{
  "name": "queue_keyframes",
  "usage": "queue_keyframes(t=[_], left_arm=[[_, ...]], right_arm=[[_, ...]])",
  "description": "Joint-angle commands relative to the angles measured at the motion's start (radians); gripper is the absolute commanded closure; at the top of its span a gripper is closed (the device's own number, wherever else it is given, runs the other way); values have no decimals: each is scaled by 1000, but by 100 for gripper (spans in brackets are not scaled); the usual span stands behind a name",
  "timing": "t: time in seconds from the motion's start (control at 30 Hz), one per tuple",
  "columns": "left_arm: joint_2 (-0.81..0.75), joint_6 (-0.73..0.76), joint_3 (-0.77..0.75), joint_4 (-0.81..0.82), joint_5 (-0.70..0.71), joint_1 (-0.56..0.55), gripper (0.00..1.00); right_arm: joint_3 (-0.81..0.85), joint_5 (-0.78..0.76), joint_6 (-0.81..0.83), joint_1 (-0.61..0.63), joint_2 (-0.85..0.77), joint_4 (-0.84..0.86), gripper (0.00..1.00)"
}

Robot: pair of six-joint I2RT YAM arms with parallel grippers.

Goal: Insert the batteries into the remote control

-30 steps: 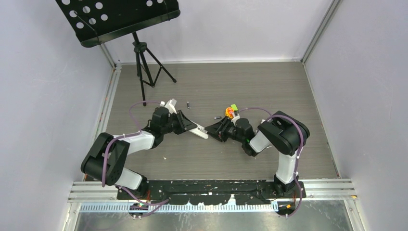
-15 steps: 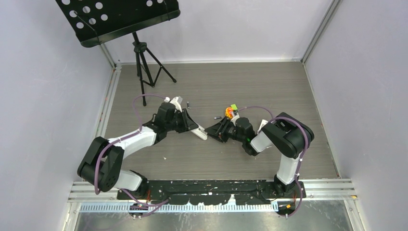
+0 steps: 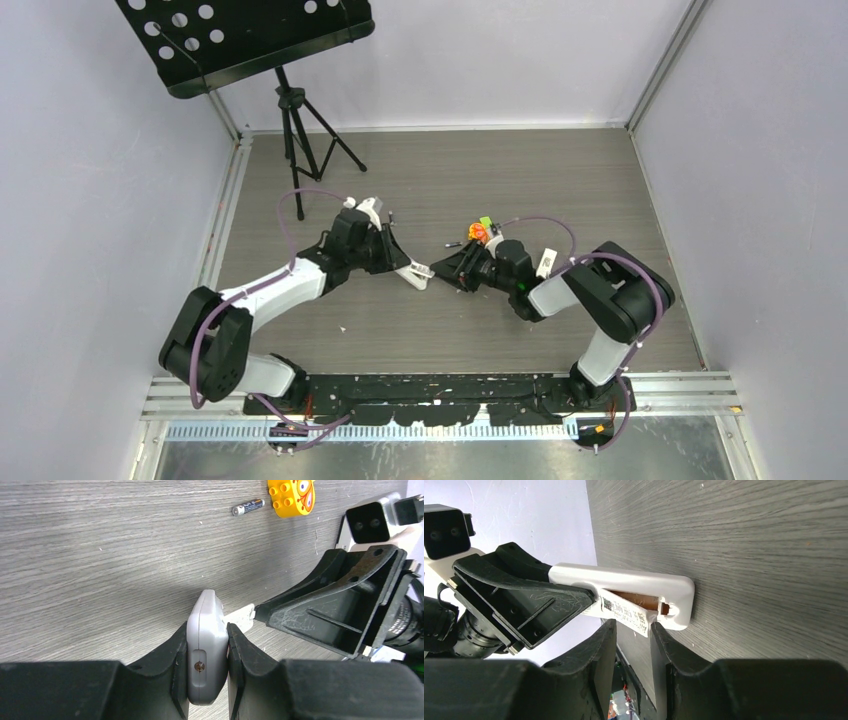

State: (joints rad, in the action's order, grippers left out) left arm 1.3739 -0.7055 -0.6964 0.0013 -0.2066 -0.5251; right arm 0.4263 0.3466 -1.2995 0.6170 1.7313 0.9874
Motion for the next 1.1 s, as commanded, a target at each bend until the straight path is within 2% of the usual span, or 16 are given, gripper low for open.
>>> queue_keyframes(t=[0.0,0.23,0.37,0.5,0.6,0.73,0.9,1.07], left_arm=[[15,113,-33,-227,89,-15,100],[65,191,-165,-345,120,-15,100],[87,251,-259,-452,134,-15,100],[72,310,-322,-503,107,-15,100],[49,371,-350,-507,-44,-14,100],[-2,450,-361,-485,-309,-16,100],[-116,489,-324,-409,-582,-18,100],[-216,447,-264,-244,-783,-21,100]], right_arm=[[8,-67,93,-14,-99,-130,65],[76,-262,224,-25,-233,-628,66],[82,-284,275,-26,-298,-713,65],[124,-249,374,-26,-376,-808,57],[171,-178,481,-26,-431,-858,47],[186,61,609,-22,-521,-811,23],[200,283,695,-8,-595,-812,20],[218,407,733,43,-658,-850,21]])
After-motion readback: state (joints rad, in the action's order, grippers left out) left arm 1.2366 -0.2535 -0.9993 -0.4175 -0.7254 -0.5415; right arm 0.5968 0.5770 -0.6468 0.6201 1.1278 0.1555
